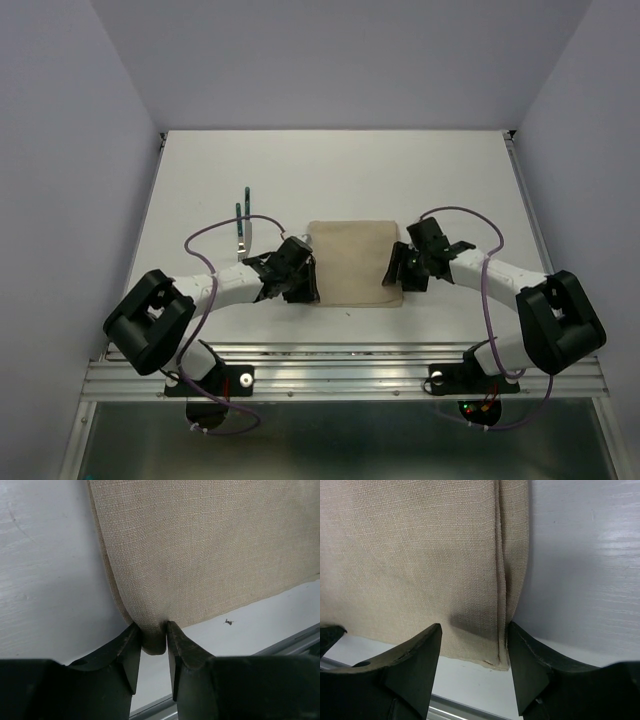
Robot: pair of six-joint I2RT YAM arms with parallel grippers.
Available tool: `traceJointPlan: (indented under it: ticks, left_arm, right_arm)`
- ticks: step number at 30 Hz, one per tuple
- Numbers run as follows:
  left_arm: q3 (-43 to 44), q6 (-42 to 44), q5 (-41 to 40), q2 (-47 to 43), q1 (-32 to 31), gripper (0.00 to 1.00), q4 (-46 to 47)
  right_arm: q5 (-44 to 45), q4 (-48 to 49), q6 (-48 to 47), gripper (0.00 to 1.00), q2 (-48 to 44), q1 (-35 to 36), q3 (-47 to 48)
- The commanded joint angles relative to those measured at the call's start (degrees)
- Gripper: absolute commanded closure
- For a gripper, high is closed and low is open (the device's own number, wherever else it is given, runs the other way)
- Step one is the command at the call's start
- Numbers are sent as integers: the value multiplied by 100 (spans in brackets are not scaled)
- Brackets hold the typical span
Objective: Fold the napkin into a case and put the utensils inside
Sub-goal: Smooth out the lower triangle-folded napkin at the center of the board, then pick up the lower triangle-folded napkin from the center of the board.
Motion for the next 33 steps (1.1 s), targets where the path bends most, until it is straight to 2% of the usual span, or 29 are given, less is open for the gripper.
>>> traceJointPlan:
  ticks: [1,3,4,5,9,10,12,14,15,17,18,19,20,22,25,28,33]
  left_arm:
    - [-192,24,28,297,-47,63,156]
    - [-183,15,37,350,-38,80,209]
    - [-175,15,37,359,-38,93,226]
    - [-157,-2,46,341,-38,99,226]
    - [-78,-117,46,131,-38,100,226]
    - [-69,-152,55,-9,-38,100,218]
    - [-17,-178,20,-133,-38,100,147]
    - [-8,-213,63,-256,-38,100,95]
    - [1,-222,159,-283,-38,100,94]
    - [28,-248,239,-327,-47,82,33]
    - [45,-257,231,-344,-55,67,-54]
    - [63,-275,205,-388,-73,51,-107]
    - [89,-275,187,-510,-64,24,-169]
    - [220,-231,38,-678,-73,21,-414]
    - [624,-135,-296,-950,-64,23,-792]
    - [1169,32,-341,-872,67,33,-829]
    - [2563,331,-121,304,138,55,-610]
  right_arm:
    - [133,-4,56,41,-49,50,-187]
    - [151,14,56,43,-57,50,-230]
    - [159,31,56,44,-57,50,-274]
    - [159,40,65,46,-75,50,-292]
    - [177,23,109,58,-197,50,-397]
    - [264,5,135,67,-250,50,-406]
    - [387,-47,179,73,-452,50,-380]
    - [651,-213,179,71,-540,50,-336]
    - [756,-275,170,57,-576,50,-275]
    - [1160,-495,144,47,-655,50,-196]
    - [1422,-583,135,41,-690,50,-82]
    - [1425,-662,135,39,-725,50,-29]
    - [1704,-793,153,38,-795,50,41]
    - [2064,-865,92,36,-857,50,260]
    - [2085,-795,-84,36,-779,-12,533]
    - [2014,-497,-347,39,-314,-266,920]
    - [1400,57,-629,43,495,-670,1657]
